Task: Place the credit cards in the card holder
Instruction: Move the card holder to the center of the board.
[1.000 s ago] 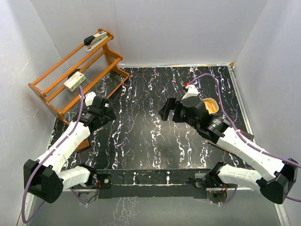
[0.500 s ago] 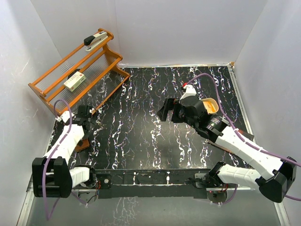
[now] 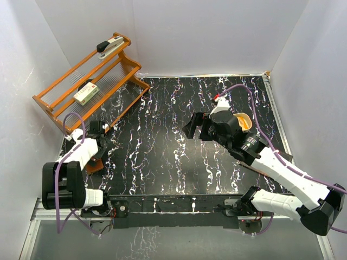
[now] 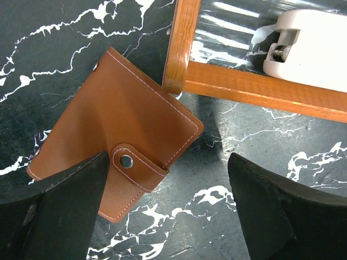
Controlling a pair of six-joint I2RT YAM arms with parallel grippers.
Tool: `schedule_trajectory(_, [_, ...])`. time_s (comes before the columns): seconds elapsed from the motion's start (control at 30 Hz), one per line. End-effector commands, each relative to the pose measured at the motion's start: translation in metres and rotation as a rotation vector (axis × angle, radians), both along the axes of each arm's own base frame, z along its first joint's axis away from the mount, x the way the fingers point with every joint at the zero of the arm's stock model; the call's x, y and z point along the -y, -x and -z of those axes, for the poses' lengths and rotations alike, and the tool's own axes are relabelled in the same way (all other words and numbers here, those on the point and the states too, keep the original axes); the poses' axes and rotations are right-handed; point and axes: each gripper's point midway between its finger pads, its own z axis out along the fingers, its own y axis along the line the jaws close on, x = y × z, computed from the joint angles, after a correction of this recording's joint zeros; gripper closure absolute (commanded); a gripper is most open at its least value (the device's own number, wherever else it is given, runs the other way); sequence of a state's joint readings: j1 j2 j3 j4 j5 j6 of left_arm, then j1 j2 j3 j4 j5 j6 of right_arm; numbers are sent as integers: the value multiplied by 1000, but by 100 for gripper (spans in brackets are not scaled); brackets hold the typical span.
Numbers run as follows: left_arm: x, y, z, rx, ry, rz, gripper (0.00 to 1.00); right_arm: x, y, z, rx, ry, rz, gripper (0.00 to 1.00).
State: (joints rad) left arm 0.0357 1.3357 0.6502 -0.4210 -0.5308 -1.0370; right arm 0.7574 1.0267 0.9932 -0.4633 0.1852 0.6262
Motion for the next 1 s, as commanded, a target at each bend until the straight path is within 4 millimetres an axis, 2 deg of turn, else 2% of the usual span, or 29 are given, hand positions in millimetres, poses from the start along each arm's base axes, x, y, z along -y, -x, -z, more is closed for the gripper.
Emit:
schedule_trajectory(0.0, [18, -3, 23, -29, 106, 45, 12, 3, -6, -40, 106, -59, 29, 2])
schedule_trajectory(0.3, [55, 16, 40, -56, 272, 127, 12, 6, -10, -36, 107, -50, 57, 2])
schedule_trajectory(0.47, [81, 9, 31, -7, 353, 201, 13, 11, -11, -33, 104, -33, 78, 2])
schedule_trajectory(0.53, [98, 1, 27, 20, 395, 277, 14, 14, -11, -30, 106, -20, 88, 2])
schedule_trajectory(0.7, [142, -4, 16, 10, 428, 416, 14, 23, -10, -29, 97, -6, 120, 2])
schedule_trajectory(0.87, [189, -7, 13, 14, 483, 517, 14, 22, -7, -31, 104, -40, 114, 2])
schedule_trajectory(0.97, [215, -11, 3, 8, 506, 618, 13, 21, -5, -32, 98, -42, 107, 2])
